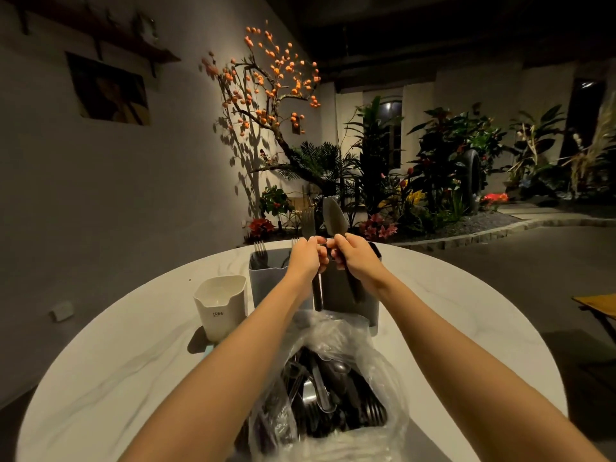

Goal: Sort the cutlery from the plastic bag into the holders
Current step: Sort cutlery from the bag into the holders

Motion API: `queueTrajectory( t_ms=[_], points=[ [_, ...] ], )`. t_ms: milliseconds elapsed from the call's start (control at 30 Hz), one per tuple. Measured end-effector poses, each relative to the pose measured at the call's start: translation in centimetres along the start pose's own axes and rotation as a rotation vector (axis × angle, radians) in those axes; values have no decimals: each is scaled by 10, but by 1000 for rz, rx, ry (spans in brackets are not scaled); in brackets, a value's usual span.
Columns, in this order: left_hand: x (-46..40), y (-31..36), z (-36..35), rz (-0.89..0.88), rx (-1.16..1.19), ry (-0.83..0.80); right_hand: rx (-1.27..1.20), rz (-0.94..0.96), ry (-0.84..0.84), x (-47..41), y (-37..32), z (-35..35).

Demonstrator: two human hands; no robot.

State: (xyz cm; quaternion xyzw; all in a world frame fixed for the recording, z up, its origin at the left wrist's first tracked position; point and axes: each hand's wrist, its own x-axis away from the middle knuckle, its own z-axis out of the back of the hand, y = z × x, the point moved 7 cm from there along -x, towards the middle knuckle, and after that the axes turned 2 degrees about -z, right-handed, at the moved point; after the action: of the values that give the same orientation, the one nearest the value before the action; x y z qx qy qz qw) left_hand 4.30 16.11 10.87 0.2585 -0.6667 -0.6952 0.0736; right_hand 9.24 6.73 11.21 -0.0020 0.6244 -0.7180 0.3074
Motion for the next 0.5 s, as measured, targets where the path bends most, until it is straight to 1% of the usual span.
queueTrajectory(
  t_ms=[100,200,300,400,500],
  points=[
    [-9,5,9,-1,-7,38,-1,32,-16,-8,-10,1],
    [-17,12,13,-24,-14,48,0,79,18,-19,-20,8],
    [-27,19,16,-75,-46,66,17,137,95,-27,-27,16],
    [-35,24,18,-104,-69,70,96,204,204,-40,-26,25],
    [-41,32,19,-131,-127,77,142,200,321,-55,-21,33]
  ],
)
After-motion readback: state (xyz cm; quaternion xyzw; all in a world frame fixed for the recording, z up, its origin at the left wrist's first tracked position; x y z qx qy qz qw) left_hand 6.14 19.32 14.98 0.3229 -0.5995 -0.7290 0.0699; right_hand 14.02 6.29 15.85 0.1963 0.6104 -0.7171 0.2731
